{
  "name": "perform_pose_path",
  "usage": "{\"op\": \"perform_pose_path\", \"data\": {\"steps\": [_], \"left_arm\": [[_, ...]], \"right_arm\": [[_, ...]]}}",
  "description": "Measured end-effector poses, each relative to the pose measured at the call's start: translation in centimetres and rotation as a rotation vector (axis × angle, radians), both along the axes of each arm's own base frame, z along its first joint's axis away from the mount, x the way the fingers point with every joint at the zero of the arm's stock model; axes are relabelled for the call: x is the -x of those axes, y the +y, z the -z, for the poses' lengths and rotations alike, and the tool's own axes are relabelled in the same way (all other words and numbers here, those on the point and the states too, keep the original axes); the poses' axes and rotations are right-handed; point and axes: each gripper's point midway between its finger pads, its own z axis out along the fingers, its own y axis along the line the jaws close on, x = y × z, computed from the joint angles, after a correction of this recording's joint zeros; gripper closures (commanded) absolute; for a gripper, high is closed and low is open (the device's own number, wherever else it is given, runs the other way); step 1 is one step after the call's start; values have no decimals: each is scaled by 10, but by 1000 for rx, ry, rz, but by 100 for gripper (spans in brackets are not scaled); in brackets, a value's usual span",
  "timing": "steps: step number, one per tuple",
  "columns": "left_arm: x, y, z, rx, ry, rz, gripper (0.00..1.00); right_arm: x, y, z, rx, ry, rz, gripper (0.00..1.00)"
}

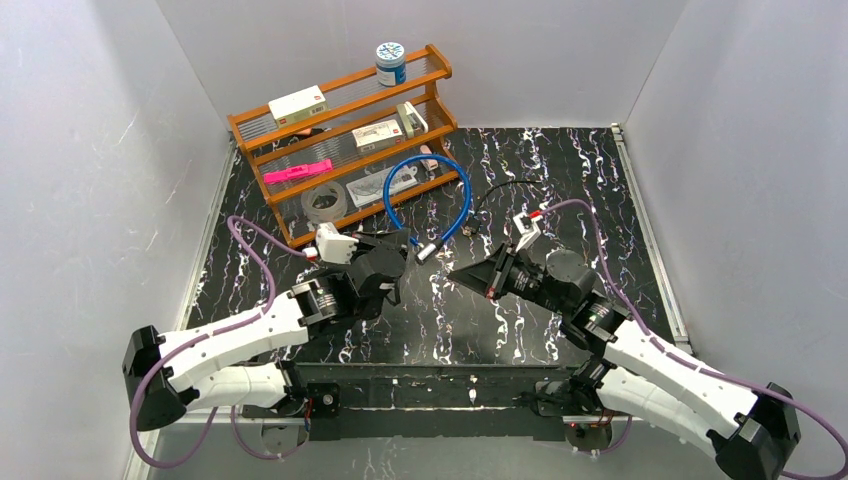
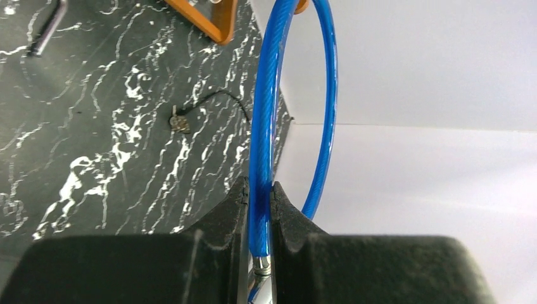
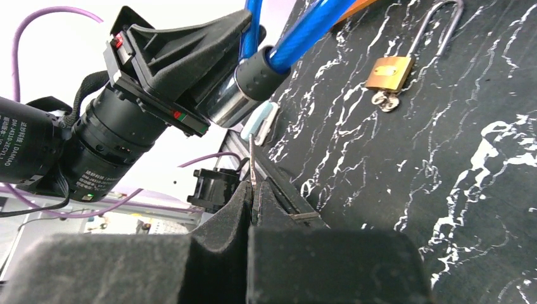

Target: Unlock with the key

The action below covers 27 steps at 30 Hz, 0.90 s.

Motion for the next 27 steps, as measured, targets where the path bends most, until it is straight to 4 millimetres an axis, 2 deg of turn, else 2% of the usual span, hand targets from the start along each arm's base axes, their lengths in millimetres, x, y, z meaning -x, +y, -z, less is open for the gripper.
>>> {"op": "perform_pose_path", "data": {"steps": [5,9,16,21,27], "left_arm": [[-5,-3,-13,62,-39,-22,100],[-9,-8,-14,139,-58,-43,100],[-16,-14,-2,245,-70,-85,100],[-20,-16,-7,315,-83,-111,100],[-23,-20,-3,372,-69,-131,100]], "right_arm": [[0,7,-9,-51,10,-19,99],[1,11,-18,-128,20,-20,99],[5,22,-12,-173,60,24,99],[1,27,-16,-196,50,87,99],[-3,35,-3,-160,50,172,99]]}}
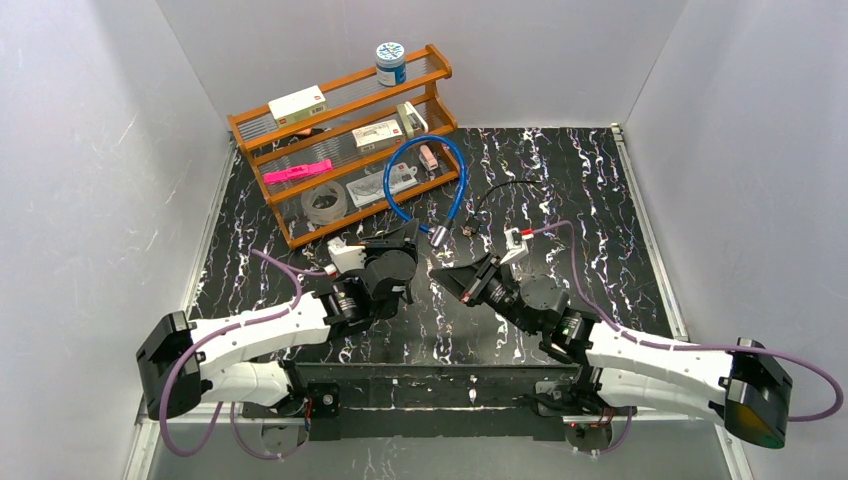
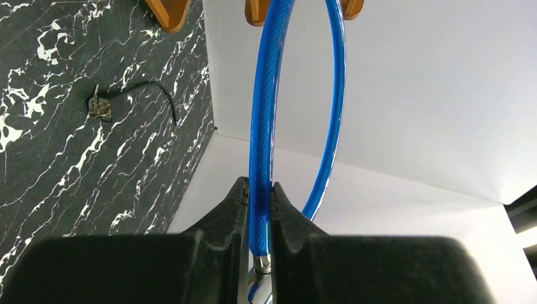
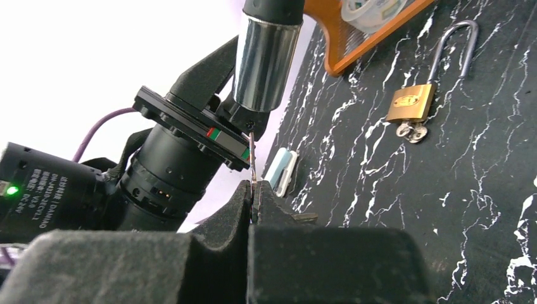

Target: Unlock with the key

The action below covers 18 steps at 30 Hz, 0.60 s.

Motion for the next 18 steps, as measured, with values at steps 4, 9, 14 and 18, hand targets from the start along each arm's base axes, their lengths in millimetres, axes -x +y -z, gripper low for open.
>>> {"op": "perform_pose_path", "data": {"steps": [4,9,14,18], "left_arm": [[-1,-2,3,13,8,-4,100],[-1,-3,2,35,10,-5,100],[-1,-3,1,51,11,-9,100],[-2,-3,1,63,12,-11,100]], "right_arm": [[-3,4,6,37,-22,48,99],[-8,7,-2,59,-64,114,99],[-13,2,-8,69,-88,185,99],[-19,-2,-12,76,-101,233,99]]}}
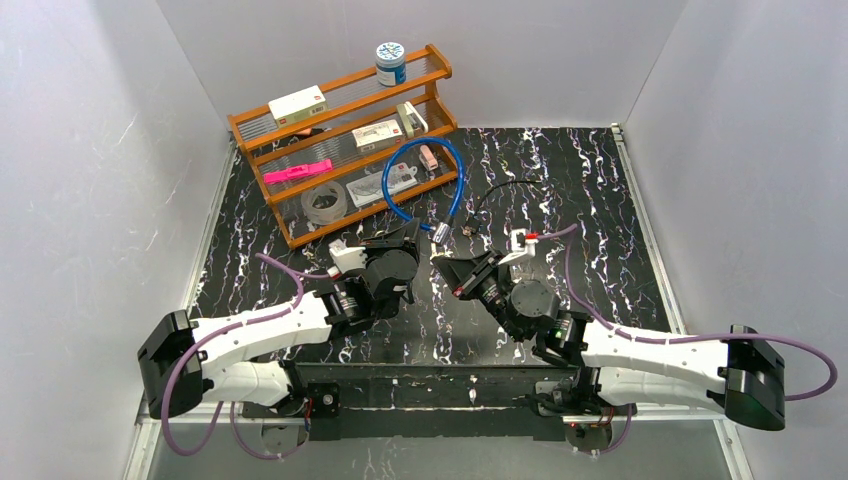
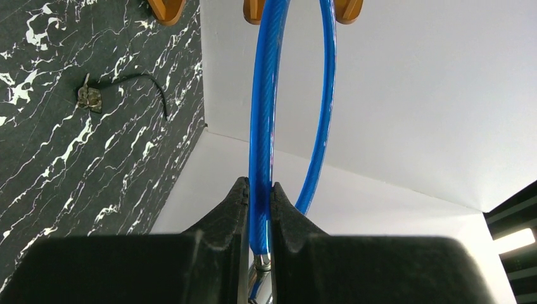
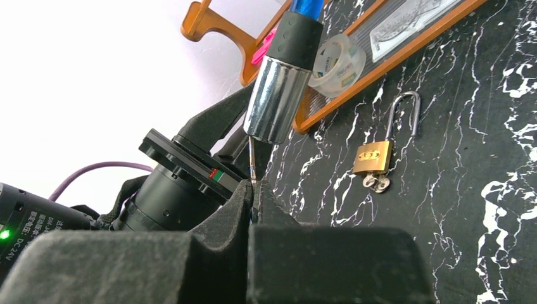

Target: Unlock with the key

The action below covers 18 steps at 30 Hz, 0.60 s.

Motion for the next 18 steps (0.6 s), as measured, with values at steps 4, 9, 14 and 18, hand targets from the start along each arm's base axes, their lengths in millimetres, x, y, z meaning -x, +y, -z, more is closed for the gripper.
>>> {"op": "perform_pose_path", "data": {"steps": [4,9,14,18], "left_arm": [[0,0,0,6,0,-2,100],[0,0,-1,13,-1,-2,100],[0,0,-2,18,-3,-2,100],[0,-1,-3,23,-6,-2,100]], "right_arm": [[-3,-3,3,18,0,25,99],[-4,-4,3,32,2,36,99],[-4,-7,3,38,4,42,99],[-3,-10,2,38,4,44,99]]}}
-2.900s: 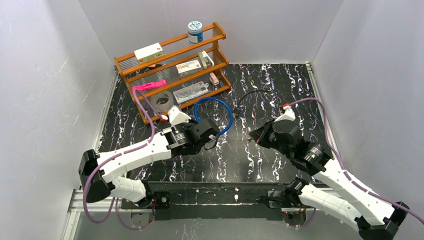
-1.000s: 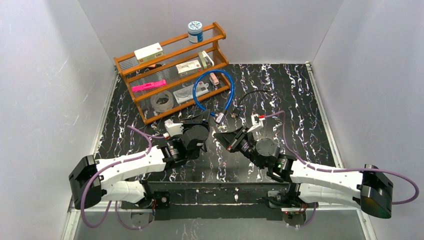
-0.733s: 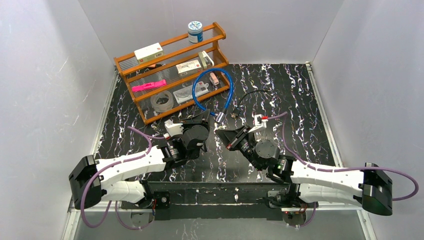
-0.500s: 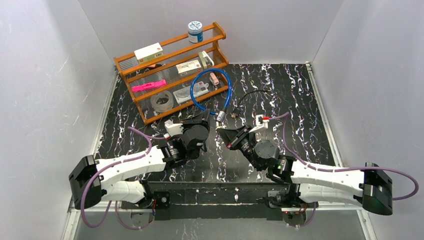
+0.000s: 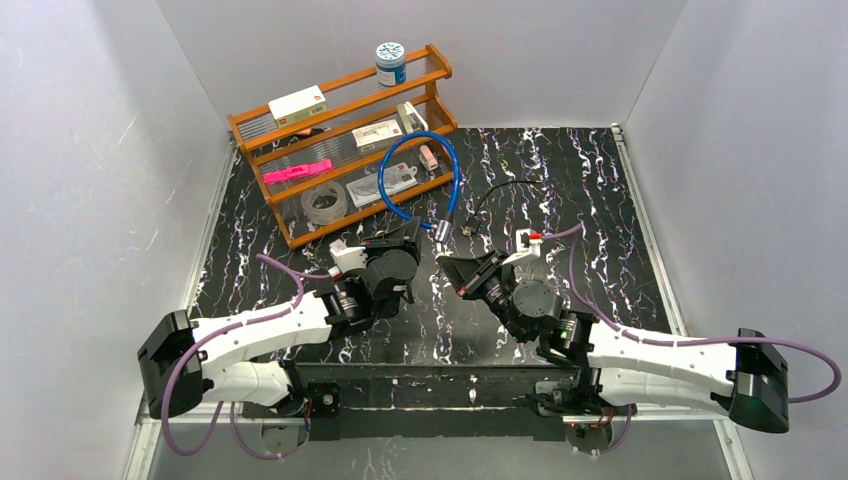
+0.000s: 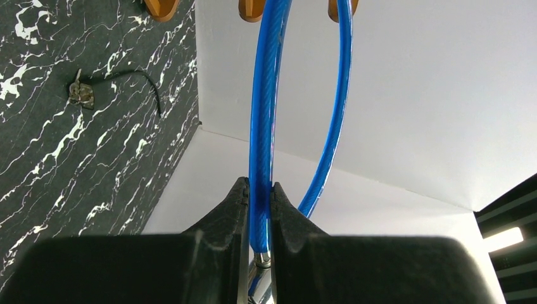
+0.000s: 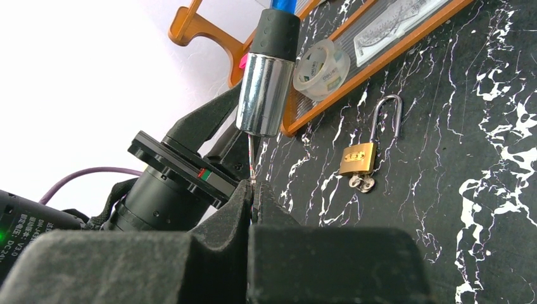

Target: Unlock with the key

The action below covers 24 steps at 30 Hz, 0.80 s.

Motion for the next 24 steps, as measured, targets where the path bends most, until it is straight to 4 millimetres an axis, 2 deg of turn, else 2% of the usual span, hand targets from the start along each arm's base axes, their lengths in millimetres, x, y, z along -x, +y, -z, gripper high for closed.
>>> {"op": "perform_pose_path", "data": {"steps": [9,24], "left_arm": [[-1,-1,1,-2,1,-1,100],[-1,-2,2,-2,1,0,100]], "right_arm": [[2,-2,-4,-4,-8,-7,99],[2,-2,11,36,29,-4,99]]}}
